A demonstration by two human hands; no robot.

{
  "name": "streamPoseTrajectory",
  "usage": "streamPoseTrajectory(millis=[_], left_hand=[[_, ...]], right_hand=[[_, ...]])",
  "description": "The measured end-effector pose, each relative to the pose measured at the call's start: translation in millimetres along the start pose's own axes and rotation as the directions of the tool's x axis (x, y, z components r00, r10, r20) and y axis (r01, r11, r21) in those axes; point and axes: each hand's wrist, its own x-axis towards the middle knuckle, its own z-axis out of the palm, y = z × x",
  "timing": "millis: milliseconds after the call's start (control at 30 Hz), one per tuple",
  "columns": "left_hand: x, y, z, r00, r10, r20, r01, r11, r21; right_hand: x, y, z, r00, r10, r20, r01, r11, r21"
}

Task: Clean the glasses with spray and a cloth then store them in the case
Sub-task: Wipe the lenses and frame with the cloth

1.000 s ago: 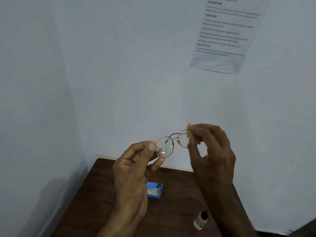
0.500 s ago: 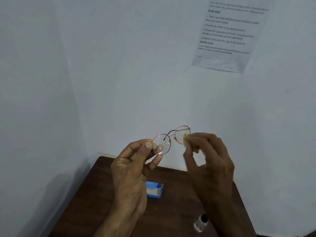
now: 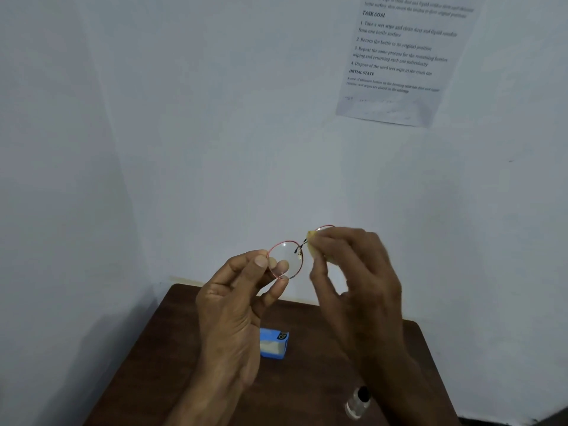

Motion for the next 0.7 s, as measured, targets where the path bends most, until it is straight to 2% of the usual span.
streamPoseTrajectory(millis=[33,167,333,467,600,700], left_hand=[[1,0,0,1.0,-0.001,0.0,0.002,1.0,0.003],[-1,-3,0,1.0,-0.016,0.007,0.016,1.0,-0.001],[-3,-6,-1,0.999,-0.033,-0.019,0.034,0.999,0.012],[-8,-8,3,0.999,-0.041,-0.005,0.041,0.999,0.004],[-9,-6,2,1.0,-0.027,-0.016,0.027,1.0,0.002],[-9,-3,0,1.0,-0.029,-0.01,0.029,0.999,-0.016]], right_hand=[[0,1,0,1.0,-0.001,0.002,0.001,1.0,0.002],[8,18,0,0.985,0.155,-0.073,-0.157,0.988,-0.016],[-6,3,0,0.998,0.048,0.028,-0.048,0.999,-0.016],[0,11,-6,0.986,0.154,-0.059,-0.156,0.987,-0.038],[-12,-3,-8,0.999,0.042,0.009,-0.041,0.997,-0.06],[-10,6,-12,0.992,0.121,-0.033,-0.123,0.991,-0.061]])
